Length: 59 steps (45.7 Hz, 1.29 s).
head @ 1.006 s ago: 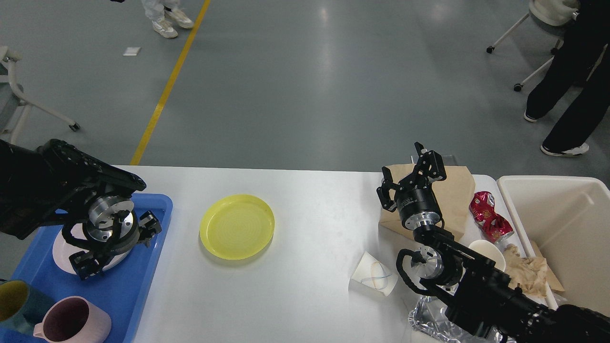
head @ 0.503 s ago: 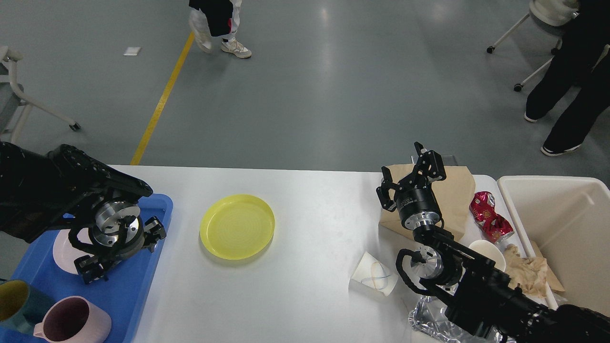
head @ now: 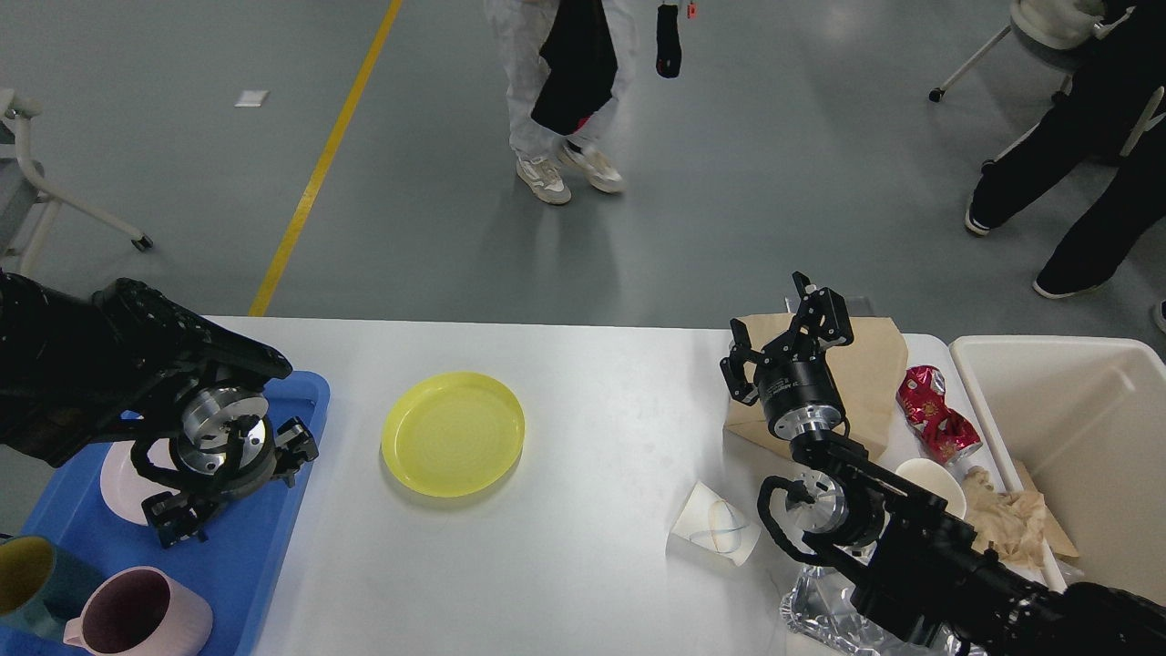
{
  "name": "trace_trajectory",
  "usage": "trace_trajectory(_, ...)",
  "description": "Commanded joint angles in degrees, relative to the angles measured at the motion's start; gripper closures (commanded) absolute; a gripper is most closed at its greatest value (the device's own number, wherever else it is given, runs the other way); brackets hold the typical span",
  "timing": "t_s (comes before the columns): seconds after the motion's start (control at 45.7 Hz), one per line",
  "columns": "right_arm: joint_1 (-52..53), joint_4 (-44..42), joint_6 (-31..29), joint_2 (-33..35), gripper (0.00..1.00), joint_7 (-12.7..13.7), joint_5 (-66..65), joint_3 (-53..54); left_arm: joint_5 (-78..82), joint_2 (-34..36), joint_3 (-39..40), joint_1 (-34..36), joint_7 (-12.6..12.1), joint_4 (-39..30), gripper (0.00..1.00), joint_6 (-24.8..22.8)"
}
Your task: Tidy desktop
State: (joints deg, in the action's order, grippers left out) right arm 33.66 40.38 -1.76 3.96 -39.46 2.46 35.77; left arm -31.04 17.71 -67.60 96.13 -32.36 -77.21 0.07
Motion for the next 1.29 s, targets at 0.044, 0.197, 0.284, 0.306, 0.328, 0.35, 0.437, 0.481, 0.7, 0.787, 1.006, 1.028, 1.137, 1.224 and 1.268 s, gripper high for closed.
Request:
trace_trajectory(0.044, 0.00, 0.14, 0.00, 0.00, 0.00, 0.00, 0.00, 0.00, 0.01, -0.04, 0.19, -0.50, -0.07, 0.04, 0.03, -2.44)
trace_trajectory(0.197, 0.00, 0.14, 0.00, 0.00, 0.00, 0.00, 0.00, 0.00, 0.01, -0.74, 0.36, -0.85, -0.24, 0.04, 0.03, -4.37)
trace_trajectory(0.284, 0.00, 0.14, 0.00, 0.00, 0.00, 0.00, 0.00, 0.00, 0.10, -0.92, 0.10, -1.12, -0.16, 0.13, 0.03, -5.60)
trace_trajectory(0.306, 0.00, 0.14, 0.00, 0.00, 0.00, 0.00, 0.00, 0.00, 0.28, -0.92, 0.01, -1.46, -0.16, 0.22, 0.03, -5.61)
trace_trajectory(0.328, 0.00, 0.14, 0.00, 0.00, 0.00, 0.00, 0.00, 0.00, 0.54, -0.92, 0.10, -1.82, -0.16, 0.22, 0.03, -5.61)
trace_trajectory(0.35, 0.00, 0.14, 0.00, 0.00, 0.00, 0.00, 0.00, 0.00, 1.06, -1.01, 0.19, -2.25, -0.16, 0.48, 0.03, -5.17)
trace_trajectory(0.437, 0.00, 0.14, 0.00, 0.00, 0.00, 0.00, 0.00, 0.00, 2.47, -3.37, 0.98, -4.45, -0.07, 2.85, 0.03, -2.19)
trace_trajectory(0.481, 0.00, 0.14, 0.00, 0.00, 0.00, 0.00, 0.00, 0.00, 2.65, -5.22, 1.94, -5.59, -0.07, 4.08, 0.03, 1.58)
trace_trajectory(0.7, 0.00, 0.14, 0.00, 0.00, 0.00, 0.00, 0.00, 0.00, 2.65, -7.51, 12.21, -11.66, 0.28, 6.46, 0.03, 20.85)
trace_trajectory(0.787, 0.00, 0.05, 0.00, 0.00, 0.00, 0.00, 0.00, 0.00, 2.65, -7.77, 15.65, -12.19, 0.28, 6.55, 0.03, 21.20)
trace_trajectory(1.006, 0.00, 0.14, 0.00, 0.00, 0.00, 0.00, 0.00, 0.00, 2.83, -7.77, 17.93, -16.84, 0.55, 12.95, 0.03, 20.94)
trace_trajectory(1.028, 0.00, 0.14, 0.00, 0.00, 0.00, 0.00, 0.00, 0.00, 2.83, -7.69, 18.81, -17.63, 0.55, 13.92, 0.03, 20.94)
trace_trajectory(1.137, 0.00, 0.14, 0.00, 0.00, 0.00, 0.00, 0.00, 0.00, 2.83, -7.42, 23.47, -21.41, 0.37, 18.67, 0.03, 21.03)
trace_trajectory(1.224, 0.00, 0.14, 0.00, 0.00, 0.00, 0.00, 0.00, 0.00, 2.83, -7.33, 24.53, -23.53, 0.28, 21.48, 0.04, 21.11)
trace_trajectory(1.268, 0.00, 0.14, 0.00, 0.00, 0.00, 0.00, 0.00, 0.00, 2.83, -7.42, 24.88, -24.40, 0.37, 22.54, 0.04, 21.03)
